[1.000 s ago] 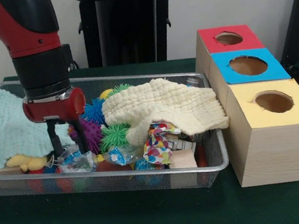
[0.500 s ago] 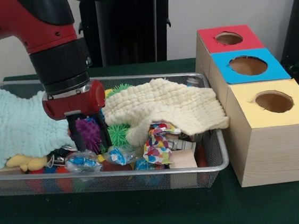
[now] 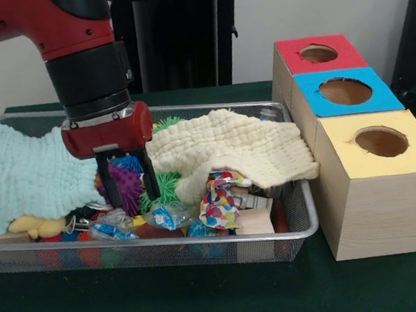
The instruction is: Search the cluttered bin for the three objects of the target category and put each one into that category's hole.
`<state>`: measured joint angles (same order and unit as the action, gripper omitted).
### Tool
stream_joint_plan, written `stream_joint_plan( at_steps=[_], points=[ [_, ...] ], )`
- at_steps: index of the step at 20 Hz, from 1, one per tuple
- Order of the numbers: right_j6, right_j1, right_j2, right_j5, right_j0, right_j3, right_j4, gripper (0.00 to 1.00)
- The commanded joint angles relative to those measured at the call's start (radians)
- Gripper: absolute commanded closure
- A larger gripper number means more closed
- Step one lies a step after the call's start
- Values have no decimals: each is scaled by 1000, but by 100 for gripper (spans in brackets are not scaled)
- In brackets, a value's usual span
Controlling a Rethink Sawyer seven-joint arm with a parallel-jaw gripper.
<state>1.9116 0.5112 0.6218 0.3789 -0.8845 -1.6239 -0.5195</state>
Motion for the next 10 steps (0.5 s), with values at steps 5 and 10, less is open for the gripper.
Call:
stream_joint_plan(
  at_steps=[5, 10],
  points=[
    [-109, 50, -82, 130, 29, -35, -86, 0],
    [-101, 36, -108, 123, 39, -16, -104, 0]
  ],
)
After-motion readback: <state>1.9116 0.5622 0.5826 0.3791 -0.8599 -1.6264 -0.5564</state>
